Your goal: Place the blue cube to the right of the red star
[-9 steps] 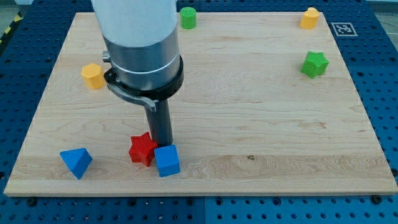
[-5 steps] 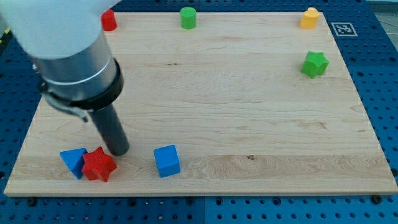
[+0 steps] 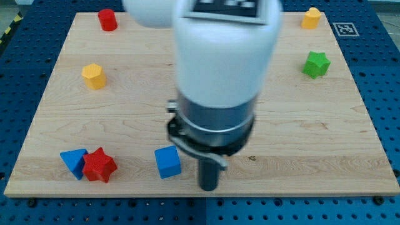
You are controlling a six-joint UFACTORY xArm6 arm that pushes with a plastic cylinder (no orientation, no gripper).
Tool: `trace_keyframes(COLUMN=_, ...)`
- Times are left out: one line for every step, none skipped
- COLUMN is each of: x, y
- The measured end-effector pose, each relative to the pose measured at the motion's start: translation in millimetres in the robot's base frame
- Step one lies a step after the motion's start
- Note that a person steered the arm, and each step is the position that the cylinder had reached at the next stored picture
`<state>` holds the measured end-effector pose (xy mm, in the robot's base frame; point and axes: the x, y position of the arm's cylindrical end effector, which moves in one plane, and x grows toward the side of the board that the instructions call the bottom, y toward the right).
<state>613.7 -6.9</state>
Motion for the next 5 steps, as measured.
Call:
trace_keyframes(x=-34.8, y=-28.6)
trace_keyframes(x=-73.5, y=-52.4)
trace_keyframes(x=-80.9, y=-79.0)
trace_keyframes(x=-67.9, y=-51.5)
trace_keyframes(x=-24.1, y=-48.9)
